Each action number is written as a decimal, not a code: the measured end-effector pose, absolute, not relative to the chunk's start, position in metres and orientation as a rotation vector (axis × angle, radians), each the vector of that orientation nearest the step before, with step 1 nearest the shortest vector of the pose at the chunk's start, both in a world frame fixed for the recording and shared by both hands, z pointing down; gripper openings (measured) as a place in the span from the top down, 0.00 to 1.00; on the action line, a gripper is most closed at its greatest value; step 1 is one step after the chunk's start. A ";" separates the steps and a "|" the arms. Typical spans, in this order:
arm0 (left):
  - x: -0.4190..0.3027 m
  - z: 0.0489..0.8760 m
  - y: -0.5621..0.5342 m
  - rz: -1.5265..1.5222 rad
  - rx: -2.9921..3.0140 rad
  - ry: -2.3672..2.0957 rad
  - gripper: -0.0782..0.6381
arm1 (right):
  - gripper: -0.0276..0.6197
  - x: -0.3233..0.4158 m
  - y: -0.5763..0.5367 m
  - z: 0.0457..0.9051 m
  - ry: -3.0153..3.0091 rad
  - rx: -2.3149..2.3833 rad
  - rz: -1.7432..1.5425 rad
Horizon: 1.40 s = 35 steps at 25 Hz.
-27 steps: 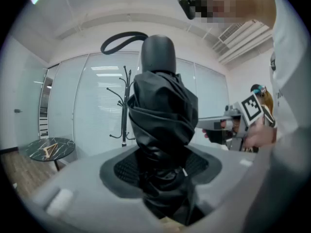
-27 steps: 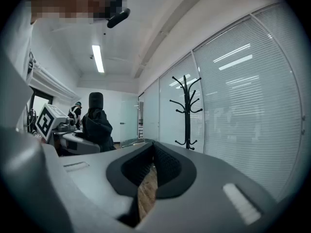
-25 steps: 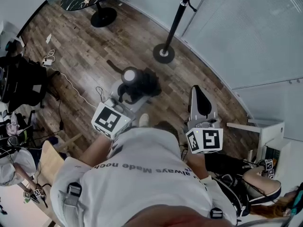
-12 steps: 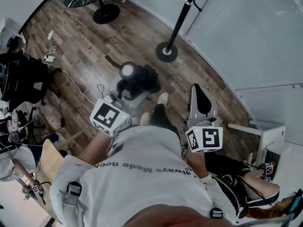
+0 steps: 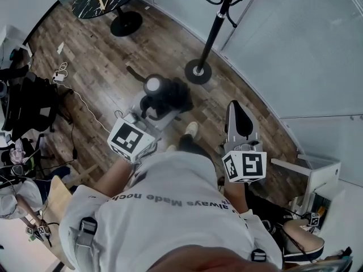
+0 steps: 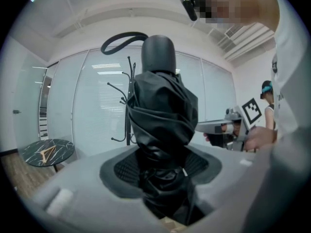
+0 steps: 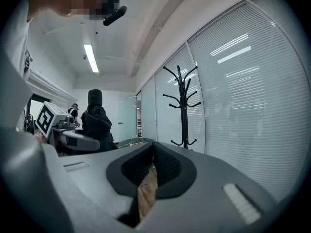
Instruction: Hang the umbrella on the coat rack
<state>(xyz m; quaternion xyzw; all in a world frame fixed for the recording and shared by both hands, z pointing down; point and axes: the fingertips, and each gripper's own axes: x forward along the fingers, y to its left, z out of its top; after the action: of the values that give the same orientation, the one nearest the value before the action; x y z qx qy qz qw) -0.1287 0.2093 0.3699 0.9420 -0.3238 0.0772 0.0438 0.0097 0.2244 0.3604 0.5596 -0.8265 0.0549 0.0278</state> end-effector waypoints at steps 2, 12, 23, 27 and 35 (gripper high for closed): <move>-0.114 0.368 0.189 0.239 2.879 -0.997 0.56 | 0.95 0.026 0.205 0.358 -2.557 1.729 0.167; -0.057 0.365 0.116 0.246 2.862 -1.018 0.55 | 0.95 0.086 0.135 0.353 -2.574 1.715 0.165; -0.026 0.373 0.065 0.264 2.842 -1.010 0.56 | 0.95 0.119 0.088 0.368 -2.549 1.700 0.218; -0.028 0.377 0.040 0.273 2.839 -0.995 0.56 | 0.95 0.116 0.067 0.373 -2.532 1.707 0.232; -0.050 0.376 -0.034 0.244 2.858 -0.946 0.56 | 0.95 0.094 -0.001 0.375 -2.484 1.760 0.244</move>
<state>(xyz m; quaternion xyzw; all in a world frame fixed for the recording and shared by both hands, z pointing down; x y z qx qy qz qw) -0.0501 -0.0342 0.3760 0.9445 -0.3126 0.0807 0.0603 0.0944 -0.0013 0.3746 0.5756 -0.8126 0.0799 0.0436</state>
